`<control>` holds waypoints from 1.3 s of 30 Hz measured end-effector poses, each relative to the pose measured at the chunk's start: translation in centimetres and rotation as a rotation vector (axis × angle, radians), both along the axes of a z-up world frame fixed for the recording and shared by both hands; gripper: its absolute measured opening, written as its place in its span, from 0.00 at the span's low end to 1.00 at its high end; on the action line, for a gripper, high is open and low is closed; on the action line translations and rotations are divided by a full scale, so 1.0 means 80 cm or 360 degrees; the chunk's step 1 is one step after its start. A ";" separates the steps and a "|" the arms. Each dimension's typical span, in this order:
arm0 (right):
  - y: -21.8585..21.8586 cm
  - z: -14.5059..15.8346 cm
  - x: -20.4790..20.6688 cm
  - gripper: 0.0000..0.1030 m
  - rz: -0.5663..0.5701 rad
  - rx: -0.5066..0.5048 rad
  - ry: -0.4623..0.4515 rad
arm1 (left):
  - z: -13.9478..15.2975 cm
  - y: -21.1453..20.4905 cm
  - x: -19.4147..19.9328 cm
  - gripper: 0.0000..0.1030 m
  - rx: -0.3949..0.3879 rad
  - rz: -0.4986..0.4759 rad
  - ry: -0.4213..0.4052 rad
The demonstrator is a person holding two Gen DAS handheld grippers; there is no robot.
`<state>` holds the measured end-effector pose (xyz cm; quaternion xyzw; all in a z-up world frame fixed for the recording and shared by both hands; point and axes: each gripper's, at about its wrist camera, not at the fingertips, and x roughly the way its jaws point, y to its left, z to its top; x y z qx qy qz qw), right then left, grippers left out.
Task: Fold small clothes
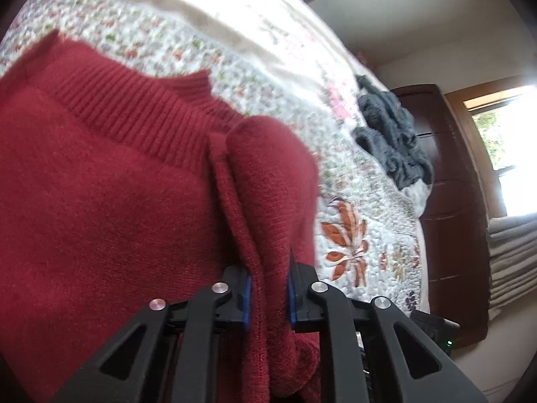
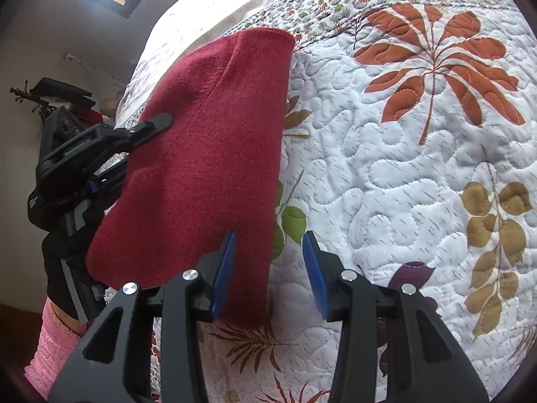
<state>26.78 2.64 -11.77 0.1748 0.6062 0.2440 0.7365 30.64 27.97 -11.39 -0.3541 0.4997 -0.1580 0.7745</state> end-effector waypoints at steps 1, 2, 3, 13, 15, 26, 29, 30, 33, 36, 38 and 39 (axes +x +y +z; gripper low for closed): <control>-0.001 0.002 -0.001 0.40 -0.0001 0.0003 -0.0007 | 0.008 0.001 -0.002 0.14 -0.0002 -0.0007 -0.0032; -0.003 0.003 0.000 0.40 -0.0003 0.0004 -0.0012 | 0.014 0.000 -0.003 0.14 -0.0001 -0.0013 -0.0051; -0.004 0.004 0.000 0.40 -0.0005 0.0005 -0.0015 | 0.019 0.001 -0.003 0.14 0.0004 -0.0020 -0.0064; 0.009 0.018 -0.003 0.40 0.0026 0.0023 -0.0053 | 0.088 0.048 -0.013 0.14 0.0087 -0.0011 -0.0244; 0.016 0.019 -0.001 0.40 0.0035 0.0030 -0.0054 | 0.098 0.067 -0.015 0.14 0.0127 0.0004 -0.0265; 0.059 0.018 -0.007 0.40 0.0148 0.0010 -0.0069 | 0.098 0.196 -0.046 0.14 0.0273 0.0194 -0.0214; 0.069 0.018 -0.008 0.41 0.0179 0.0003 -0.0074 | 0.085 0.222 -0.060 0.14 0.0303 0.0240 -0.0207; 0.072 0.018 -0.009 0.41 0.0191 -0.0003 -0.0077 | 0.079 0.233 -0.065 0.14 0.0307 0.0255 -0.0202; 0.080 0.020 -0.010 0.41 0.0230 -0.0029 -0.0089 | 0.057 0.251 -0.075 0.14 0.0335 0.0293 -0.0166; 0.088 0.020 -0.011 0.41 0.0251 -0.0040 -0.0088 | 0.027 0.255 -0.076 0.14 0.0370 0.0269 -0.0094; 0.092 0.019 -0.012 0.41 0.0260 -0.0047 -0.0081 | 0.007 0.254 -0.075 0.14 0.0391 0.0261 -0.0039; 0.093 0.018 -0.012 0.41 0.0264 -0.0053 -0.0077 | 0.000 0.254 -0.074 0.14 0.0405 0.0257 -0.0025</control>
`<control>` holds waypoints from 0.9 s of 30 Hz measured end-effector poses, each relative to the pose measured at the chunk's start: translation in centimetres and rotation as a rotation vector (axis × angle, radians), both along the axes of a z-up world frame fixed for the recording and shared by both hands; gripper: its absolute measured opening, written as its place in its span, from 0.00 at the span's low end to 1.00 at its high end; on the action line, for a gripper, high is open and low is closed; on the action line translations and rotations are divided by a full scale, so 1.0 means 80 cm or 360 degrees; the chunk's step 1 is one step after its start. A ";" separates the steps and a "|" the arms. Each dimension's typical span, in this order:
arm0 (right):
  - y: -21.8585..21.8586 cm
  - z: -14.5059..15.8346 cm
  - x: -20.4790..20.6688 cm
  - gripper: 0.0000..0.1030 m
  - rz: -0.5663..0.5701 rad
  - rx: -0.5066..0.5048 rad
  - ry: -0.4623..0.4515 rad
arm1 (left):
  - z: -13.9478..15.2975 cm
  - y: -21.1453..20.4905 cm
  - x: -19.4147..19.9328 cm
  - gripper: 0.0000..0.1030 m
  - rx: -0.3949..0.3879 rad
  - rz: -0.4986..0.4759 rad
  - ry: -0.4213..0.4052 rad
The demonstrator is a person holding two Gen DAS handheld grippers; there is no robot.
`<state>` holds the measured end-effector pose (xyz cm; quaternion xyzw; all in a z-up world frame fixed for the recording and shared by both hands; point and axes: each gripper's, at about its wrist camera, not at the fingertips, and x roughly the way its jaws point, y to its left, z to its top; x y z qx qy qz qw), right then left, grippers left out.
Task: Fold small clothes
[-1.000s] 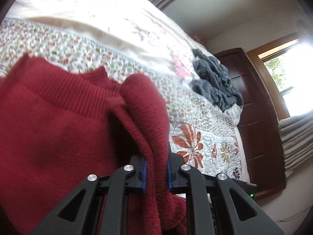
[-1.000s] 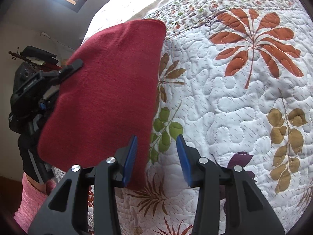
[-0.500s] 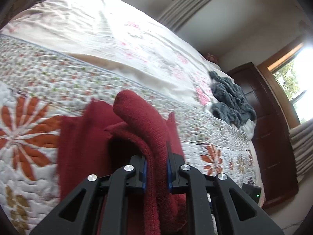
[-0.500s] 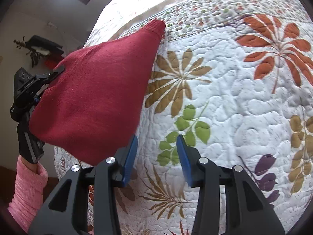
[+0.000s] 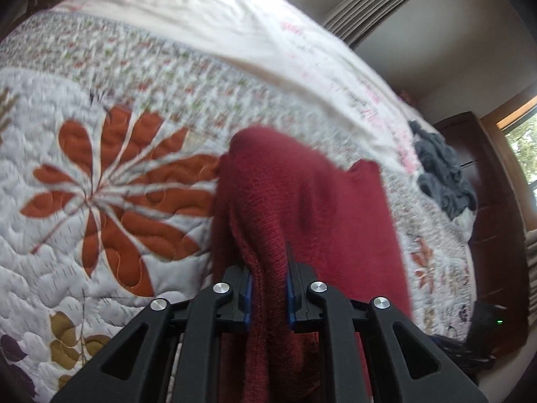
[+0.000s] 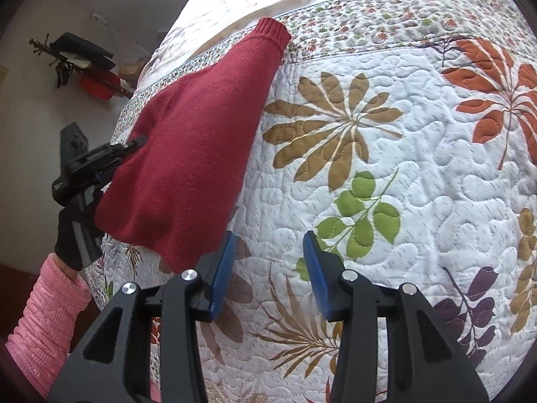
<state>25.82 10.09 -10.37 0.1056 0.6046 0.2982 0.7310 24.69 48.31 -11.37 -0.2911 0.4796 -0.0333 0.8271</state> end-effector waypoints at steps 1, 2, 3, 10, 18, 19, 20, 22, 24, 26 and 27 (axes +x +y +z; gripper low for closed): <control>0.002 -0.001 0.000 0.41 0.0006 -0.0008 0.0004 | -0.005 0.001 0.000 0.15 0.0008 -0.0003 0.0008; 0.004 -0.002 -0.001 0.41 0.0013 -0.0012 0.0006 | -0.009 0.002 0.001 0.15 0.0007 -0.0005 0.0014; 0.005 -0.003 -0.002 0.41 0.0018 -0.0016 0.0007 | -0.010 0.002 0.001 0.15 0.0004 -0.0012 0.0017; 0.020 0.000 -0.007 0.49 0.0040 0.0109 0.0076 | 0.022 0.003 -0.021 0.28 0.0059 -0.0006 0.0026; 0.053 -0.019 -0.012 0.58 0.0091 0.0233 0.0227 | 0.065 -0.029 -0.107 0.48 0.0027 -0.0125 -0.0039; 0.057 -0.023 -0.013 0.58 0.0093 0.0229 0.0242 | 0.062 -0.033 -0.110 0.50 0.0030 -0.0137 -0.0022; 0.059 -0.028 -0.013 0.58 0.0093 0.0228 0.0263 | 0.056 -0.039 -0.114 0.50 0.0048 -0.0147 0.0023; 0.065 -0.040 -0.013 0.58 0.0093 0.0242 0.0334 | 0.045 -0.044 -0.115 0.47 0.0069 -0.0139 0.0074; 0.069 -0.046 -0.014 0.47 0.0090 0.0250 0.0383 | 0.029 -0.040 -0.114 0.18 0.0053 -0.0117 0.0129; 0.068 -0.043 -0.012 0.25 0.0088 0.0324 0.0431 | 0.019 -0.033 -0.113 0.10 -0.0077 -0.0100 0.0145; 0.067 -0.039 -0.012 0.22 0.0084 0.0351 0.0431 | 0.021 -0.030 -0.114 0.09 -0.0103 -0.0084 0.0128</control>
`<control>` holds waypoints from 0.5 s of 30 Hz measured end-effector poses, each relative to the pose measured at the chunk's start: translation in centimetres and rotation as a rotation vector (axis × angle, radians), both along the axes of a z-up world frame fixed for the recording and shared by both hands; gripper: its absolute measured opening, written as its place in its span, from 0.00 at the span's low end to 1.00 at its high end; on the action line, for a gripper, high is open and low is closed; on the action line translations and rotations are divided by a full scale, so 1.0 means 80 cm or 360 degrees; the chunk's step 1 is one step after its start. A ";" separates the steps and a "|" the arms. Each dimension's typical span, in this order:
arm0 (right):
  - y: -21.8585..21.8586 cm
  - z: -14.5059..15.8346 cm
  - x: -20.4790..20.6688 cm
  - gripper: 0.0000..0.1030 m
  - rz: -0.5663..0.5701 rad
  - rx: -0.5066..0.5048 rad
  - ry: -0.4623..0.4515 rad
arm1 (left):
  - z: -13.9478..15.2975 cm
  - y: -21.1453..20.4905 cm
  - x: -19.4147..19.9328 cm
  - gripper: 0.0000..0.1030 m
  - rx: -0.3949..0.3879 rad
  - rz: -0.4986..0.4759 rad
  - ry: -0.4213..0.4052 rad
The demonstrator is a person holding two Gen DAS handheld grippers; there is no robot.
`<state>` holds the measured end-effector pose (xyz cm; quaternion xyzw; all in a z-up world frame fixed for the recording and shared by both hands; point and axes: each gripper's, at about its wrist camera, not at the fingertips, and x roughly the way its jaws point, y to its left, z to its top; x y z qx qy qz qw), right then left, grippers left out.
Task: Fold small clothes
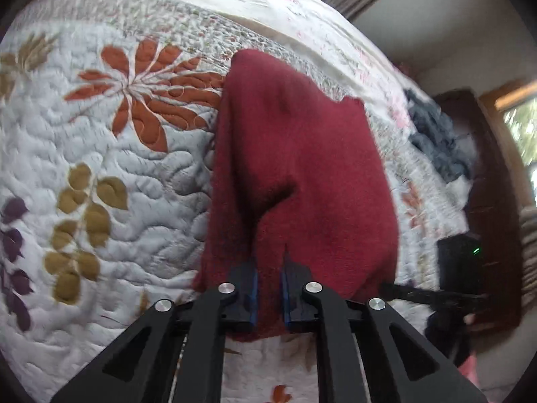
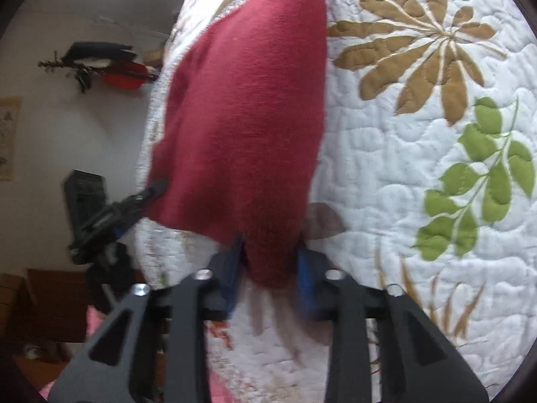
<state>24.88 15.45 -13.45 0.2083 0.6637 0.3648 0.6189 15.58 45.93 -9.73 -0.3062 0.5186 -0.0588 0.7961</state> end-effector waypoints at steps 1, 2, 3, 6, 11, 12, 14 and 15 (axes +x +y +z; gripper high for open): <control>-0.002 0.008 -0.002 0.19 0.0006 0.0016 -0.0025 | 0.004 0.002 -0.001 0.09 -0.0008 0.0007 -0.0021; -0.004 0.015 -0.004 0.18 0.0014 0.0024 -0.0050 | 0.012 0.007 -0.004 0.09 -0.0028 0.0012 -0.0058; -0.006 0.023 -0.006 0.17 0.0024 0.0028 -0.0081 | 0.017 0.012 -0.007 0.09 -0.0055 0.0027 -0.0089; -0.007 0.026 -0.009 0.16 0.0051 -0.0010 -0.0114 | 0.014 0.031 -0.014 0.08 -0.0069 0.0057 -0.0097; 0.010 -0.012 -0.021 0.16 0.0106 -0.0163 -0.0092 | -0.039 0.023 -0.008 0.09 0.0052 0.0000 0.0045; 0.011 -0.017 -0.021 0.16 0.0101 -0.0168 -0.0082 | -0.044 0.024 -0.008 0.09 0.0041 0.0009 0.0049; 0.009 -0.018 -0.019 0.17 0.0089 -0.0145 -0.0062 | -0.045 0.025 -0.006 0.10 0.0024 0.0014 0.0047; 0.009 -0.014 -0.018 0.19 0.0101 -0.0144 -0.0075 | -0.042 0.025 -0.005 0.14 0.0030 0.0000 0.0043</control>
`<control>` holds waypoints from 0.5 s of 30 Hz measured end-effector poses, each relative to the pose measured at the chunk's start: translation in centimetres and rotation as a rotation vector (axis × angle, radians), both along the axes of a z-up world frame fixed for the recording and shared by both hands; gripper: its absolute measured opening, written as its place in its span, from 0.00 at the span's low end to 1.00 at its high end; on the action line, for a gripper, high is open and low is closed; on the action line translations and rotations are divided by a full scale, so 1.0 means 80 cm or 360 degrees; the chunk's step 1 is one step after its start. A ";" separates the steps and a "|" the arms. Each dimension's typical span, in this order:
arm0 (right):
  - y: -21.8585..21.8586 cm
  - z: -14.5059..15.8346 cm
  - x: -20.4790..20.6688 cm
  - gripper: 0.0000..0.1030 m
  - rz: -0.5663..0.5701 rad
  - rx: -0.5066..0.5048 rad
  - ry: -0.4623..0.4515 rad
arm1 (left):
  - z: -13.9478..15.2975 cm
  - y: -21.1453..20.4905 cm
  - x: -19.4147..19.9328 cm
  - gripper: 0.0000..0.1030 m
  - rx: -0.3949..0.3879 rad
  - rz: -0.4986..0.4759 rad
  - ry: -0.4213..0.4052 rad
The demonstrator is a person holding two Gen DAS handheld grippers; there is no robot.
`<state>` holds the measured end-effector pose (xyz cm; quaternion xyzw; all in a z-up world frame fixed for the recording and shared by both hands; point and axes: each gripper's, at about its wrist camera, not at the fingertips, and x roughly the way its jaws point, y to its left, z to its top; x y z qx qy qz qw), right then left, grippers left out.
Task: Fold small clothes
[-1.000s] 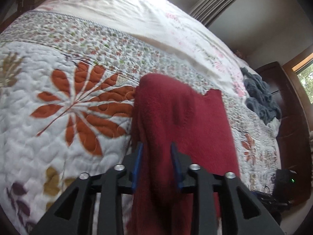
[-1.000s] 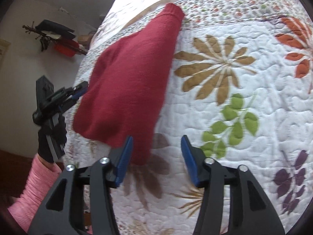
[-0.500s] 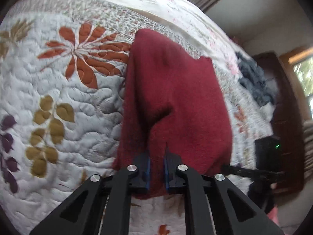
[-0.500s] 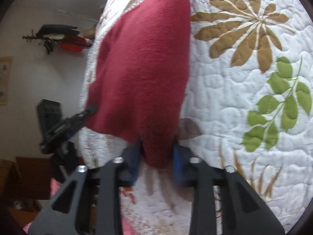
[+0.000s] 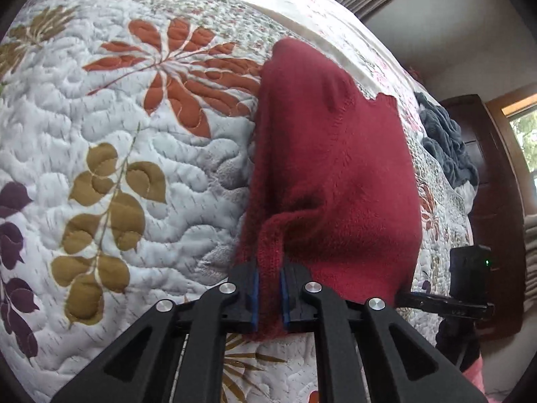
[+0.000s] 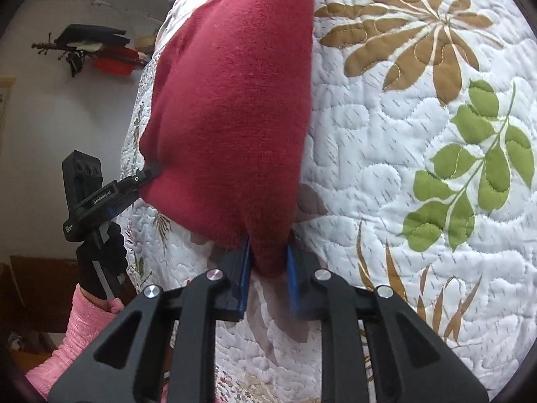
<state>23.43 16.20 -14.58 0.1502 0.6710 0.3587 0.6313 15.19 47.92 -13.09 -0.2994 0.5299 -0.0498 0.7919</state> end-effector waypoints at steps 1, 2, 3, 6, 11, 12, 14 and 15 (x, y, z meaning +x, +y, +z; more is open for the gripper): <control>0.001 0.004 0.000 0.25 0.0019 -0.0006 -0.0016 | 0.006 -0.001 0.000 0.17 0.0000 -0.0023 -0.0003; 0.001 0.011 0.001 0.29 0.0040 -0.0022 -0.0040 | 0.011 -0.001 -0.001 0.19 -0.0011 -0.0037 -0.0010; -0.003 0.014 0.004 0.38 0.0048 -0.0039 -0.0065 | 0.019 0.000 -0.001 0.28 -0.0027 -0.0052 -0.0022; -0.009 0.041 0.014 0.50 0.0040 -0.0039 -0.0182 | 0.050 0.009 -0.010 0.56 -0.0059 -0.0044 -0.0116; -0.002 0.046 0.036 0.52 -0.0012 -0.0035 -0.0207 | 0.071 0.027 0.040 0.56 -0.0007 0.0007 -0.0193; 0.000 0.045 0.038 0.52 -0.0015 -0.0035 -0.0204 | 0.069 0.027 0.054 0.56 0.0004 0.0001 -0.0186; 0.001 0.042 0.043 0.52 -0.0024 -0.0039 -0.0196 | 0.063 0.024 0.086 0.56 0.0048 -0.0003 -0.0161; 0.002 0.040 0.044 0.52 -0.0026 -0.0053 -0.0203 | 0.060 0.020 0.098 0.56 0.0054 -0.0013 -0.0149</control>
